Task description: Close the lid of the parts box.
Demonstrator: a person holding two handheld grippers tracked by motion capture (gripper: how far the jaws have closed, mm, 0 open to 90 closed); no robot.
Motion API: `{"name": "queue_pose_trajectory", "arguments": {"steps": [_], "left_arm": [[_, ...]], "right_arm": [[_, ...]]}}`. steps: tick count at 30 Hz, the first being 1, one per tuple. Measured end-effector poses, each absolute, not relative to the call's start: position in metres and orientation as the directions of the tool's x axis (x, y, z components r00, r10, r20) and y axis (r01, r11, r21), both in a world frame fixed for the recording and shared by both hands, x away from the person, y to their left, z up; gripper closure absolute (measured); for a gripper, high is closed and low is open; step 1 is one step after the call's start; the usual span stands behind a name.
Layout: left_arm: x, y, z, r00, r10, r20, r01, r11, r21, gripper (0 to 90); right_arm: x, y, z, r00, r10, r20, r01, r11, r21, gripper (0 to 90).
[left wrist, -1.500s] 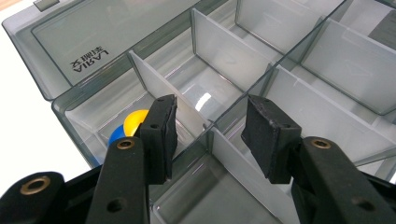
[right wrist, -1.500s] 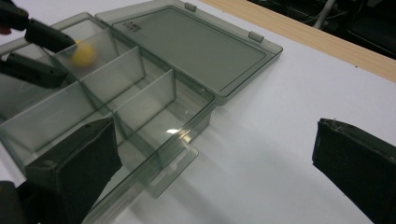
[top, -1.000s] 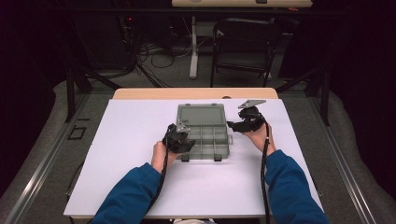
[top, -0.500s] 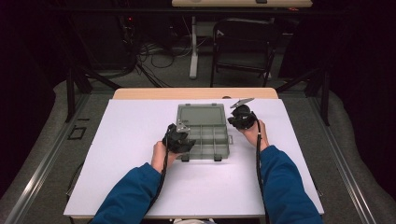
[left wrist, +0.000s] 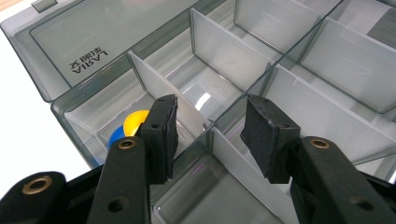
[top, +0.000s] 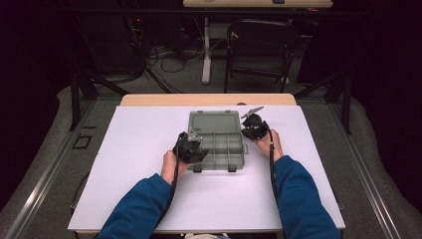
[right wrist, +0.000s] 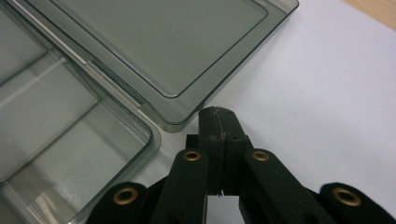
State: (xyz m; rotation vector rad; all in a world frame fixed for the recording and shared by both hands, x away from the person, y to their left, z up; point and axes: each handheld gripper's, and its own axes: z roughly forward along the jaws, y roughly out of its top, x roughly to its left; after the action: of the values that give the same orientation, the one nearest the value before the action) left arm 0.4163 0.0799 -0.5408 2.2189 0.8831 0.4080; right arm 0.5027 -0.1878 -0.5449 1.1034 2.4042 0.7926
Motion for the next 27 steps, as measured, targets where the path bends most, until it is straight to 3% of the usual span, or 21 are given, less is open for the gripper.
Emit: {"name": "queue_pose_trajectory", "arguments": {"steps": [27], "left_arm": [[0.4175,0.0807,-0.5412,0.729,0.684,0.029,0.466,-0.527,0.711,55.6]], "right_arm": [[0.5075,-0.1848,-0.5512,-0.59,0.801,-0.105,0.565,0.502,0.654,90.0]]}}
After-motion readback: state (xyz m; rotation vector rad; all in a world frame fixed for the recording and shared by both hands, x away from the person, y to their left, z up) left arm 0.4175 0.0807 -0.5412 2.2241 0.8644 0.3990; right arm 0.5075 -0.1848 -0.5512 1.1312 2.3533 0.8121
